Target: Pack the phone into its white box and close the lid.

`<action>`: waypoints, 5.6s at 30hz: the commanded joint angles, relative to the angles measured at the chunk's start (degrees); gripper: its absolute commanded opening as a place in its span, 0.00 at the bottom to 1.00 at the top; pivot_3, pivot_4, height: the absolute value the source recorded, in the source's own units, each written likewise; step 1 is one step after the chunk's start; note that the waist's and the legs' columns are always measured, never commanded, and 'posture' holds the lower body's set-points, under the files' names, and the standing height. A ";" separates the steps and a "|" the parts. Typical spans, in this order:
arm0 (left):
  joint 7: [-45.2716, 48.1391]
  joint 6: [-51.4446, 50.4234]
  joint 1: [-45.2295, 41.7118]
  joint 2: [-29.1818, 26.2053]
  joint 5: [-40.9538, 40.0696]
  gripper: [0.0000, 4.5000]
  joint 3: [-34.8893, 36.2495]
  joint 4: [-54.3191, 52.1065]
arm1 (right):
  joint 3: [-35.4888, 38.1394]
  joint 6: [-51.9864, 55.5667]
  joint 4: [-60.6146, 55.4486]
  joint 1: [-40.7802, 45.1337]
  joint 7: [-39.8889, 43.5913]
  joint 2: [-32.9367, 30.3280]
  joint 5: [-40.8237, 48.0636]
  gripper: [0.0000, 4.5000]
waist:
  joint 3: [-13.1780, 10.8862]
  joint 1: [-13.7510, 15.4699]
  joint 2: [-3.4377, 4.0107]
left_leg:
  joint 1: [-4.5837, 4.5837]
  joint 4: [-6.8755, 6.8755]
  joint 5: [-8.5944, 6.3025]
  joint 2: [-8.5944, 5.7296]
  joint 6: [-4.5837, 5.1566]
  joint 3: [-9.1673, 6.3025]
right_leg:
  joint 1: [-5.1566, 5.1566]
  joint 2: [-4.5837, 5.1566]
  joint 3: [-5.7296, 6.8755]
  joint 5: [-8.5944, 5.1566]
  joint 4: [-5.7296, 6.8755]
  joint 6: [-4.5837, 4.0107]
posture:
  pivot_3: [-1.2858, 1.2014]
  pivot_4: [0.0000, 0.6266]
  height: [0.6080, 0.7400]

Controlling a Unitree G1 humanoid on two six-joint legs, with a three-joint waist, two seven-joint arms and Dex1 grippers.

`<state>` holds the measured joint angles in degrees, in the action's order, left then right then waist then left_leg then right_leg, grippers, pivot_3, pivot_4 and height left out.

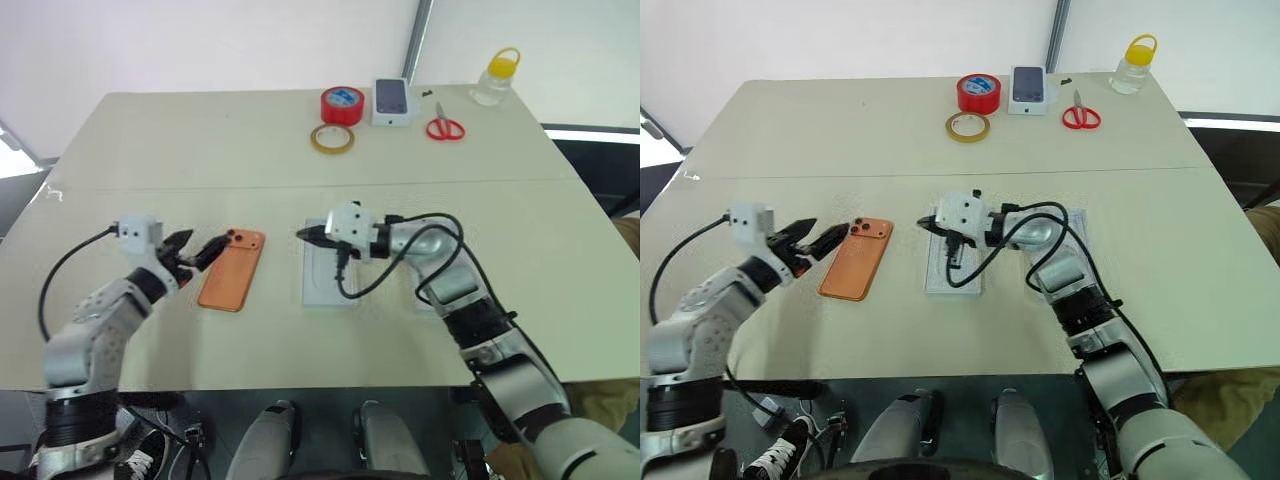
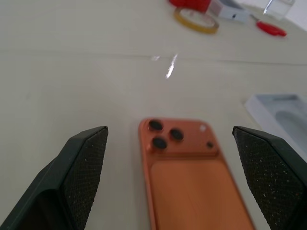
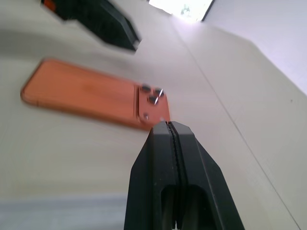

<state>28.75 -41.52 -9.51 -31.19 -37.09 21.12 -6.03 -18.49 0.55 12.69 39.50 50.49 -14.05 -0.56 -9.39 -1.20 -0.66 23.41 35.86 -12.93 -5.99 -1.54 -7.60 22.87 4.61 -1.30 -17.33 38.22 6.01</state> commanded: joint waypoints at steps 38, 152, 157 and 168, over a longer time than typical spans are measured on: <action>13.62 -29.87 -10.77 0.90 -5.32 0.97 -9.45 9.94 | -15.24 19.12 8.08 7.05 -5.23 9.53 -16.70 0.00 | 0.51 0.40 0.38 | -0.08 -0.09 0.03 -0.12 -0.05 -0.02 | 0.14 0.09 0.00 0.01 -0.01 -0.01 | 0.52 0.24 1.00; -4.23 -26.59 -7.22 9.92 -29.92 0.05 8.19 3.26 | -1.58 7.28 -13.26 -12.79 15.74 -15.79 5.48 0.02 | 0.25 0.33 -0.10 | 0.03 -0.16 0.02 -0.01 -0.04 -0.03 | -0.05 0.07 0.01 0.01 -0.13 -0.03 | 0.52 0.24 1.00; -6.15 -26.67 -8.63 10.76 -32.43 0.05 8.64 2.91 | -3.76 12.10 -15.58 -11.93 10.95 -10.63 2.97 0.02 | 0.25 0.30 -0.10 | 0.03 -0.16 0.03 0.00 -0.06 -0.03 | -0.01 0.06 0.01 0.01 -0.10 -0.04 | 0.52 0.24 1.00; -11.61 -25.15 -8.47 13.84 -36.77 0.05 7.36 1.63 | -7.37 17.81 -16.59 -10.97 6.07 -4.60 0.98 0.08 | 0.25 0.43 -0.11 | 0.03 -0.15 0.05 -0.02 -0.08 -0.03 | 0.00 0.06 0.01 0.01 -0.11 -0.03 | 0.52 0.24 1.00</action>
<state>17.07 -67.92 -17.73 -17.38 -71.51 28.49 -1.20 -25.98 18.31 -1.27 27.60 56.16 -19.10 -0.91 -9.14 -0.77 -0.77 23.44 35.71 -12.88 -6.02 -1.62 -7.63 22.85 4.68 -1.29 -17.32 38.11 5.98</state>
